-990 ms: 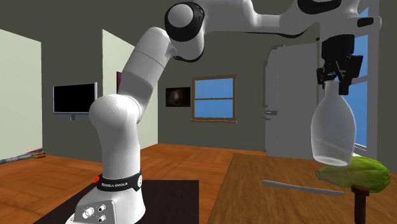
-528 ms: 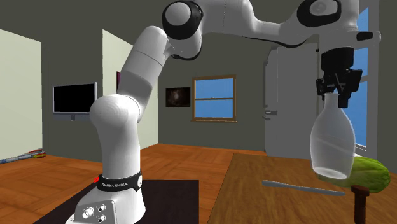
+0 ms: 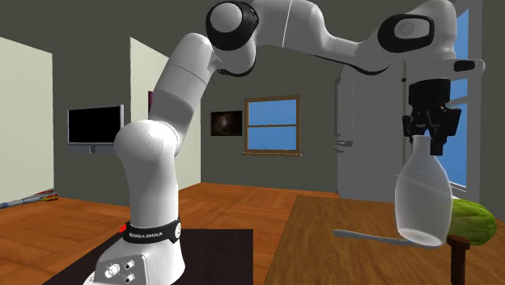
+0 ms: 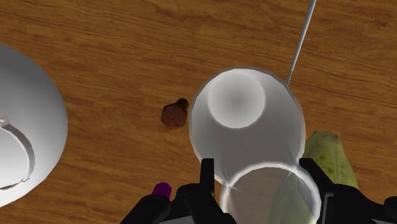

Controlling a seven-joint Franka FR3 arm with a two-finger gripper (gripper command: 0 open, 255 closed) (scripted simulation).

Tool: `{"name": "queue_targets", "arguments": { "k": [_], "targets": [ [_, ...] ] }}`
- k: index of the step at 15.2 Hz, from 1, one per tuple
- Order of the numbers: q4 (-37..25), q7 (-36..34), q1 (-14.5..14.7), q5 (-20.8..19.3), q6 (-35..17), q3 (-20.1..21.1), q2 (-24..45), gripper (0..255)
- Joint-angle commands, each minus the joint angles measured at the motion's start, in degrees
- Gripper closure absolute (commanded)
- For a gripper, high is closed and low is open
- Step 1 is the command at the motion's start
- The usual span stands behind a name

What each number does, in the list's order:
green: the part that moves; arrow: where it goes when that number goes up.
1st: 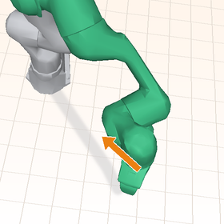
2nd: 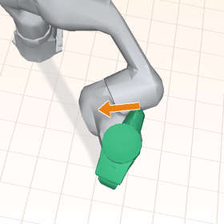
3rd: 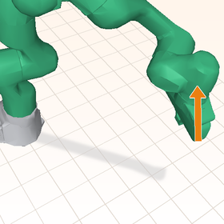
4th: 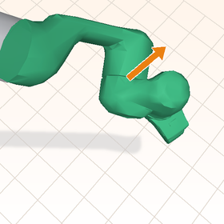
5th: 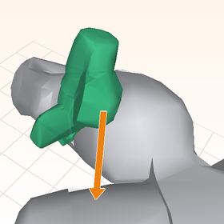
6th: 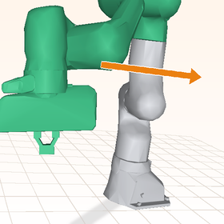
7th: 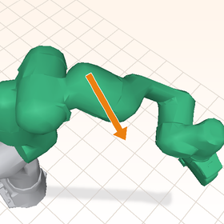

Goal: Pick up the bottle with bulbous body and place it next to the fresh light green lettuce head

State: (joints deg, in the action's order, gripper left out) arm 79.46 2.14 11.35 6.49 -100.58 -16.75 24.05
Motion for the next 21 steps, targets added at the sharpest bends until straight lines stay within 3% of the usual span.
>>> {"name": "queue_targets", "arguments": {
  "k": [1,7,15,16,21],
  "targets": [
    [1.7,-0.1,0.2,0.0,-1.7,0.1,-0.1,255],
    [5.7,0.1,0.4,0.2,-6.2,0.2,0.5,255],
    [5.7,0.1,0.4,0.2,-6.2,0.2,0.5,255],
    [5.7,0.1,0.4,0.2,-6.2,0.2,0.5,0],
    [5.7,0.1,0.4,0.2,-6.2,0.2,0.5,0]
  ]
}}
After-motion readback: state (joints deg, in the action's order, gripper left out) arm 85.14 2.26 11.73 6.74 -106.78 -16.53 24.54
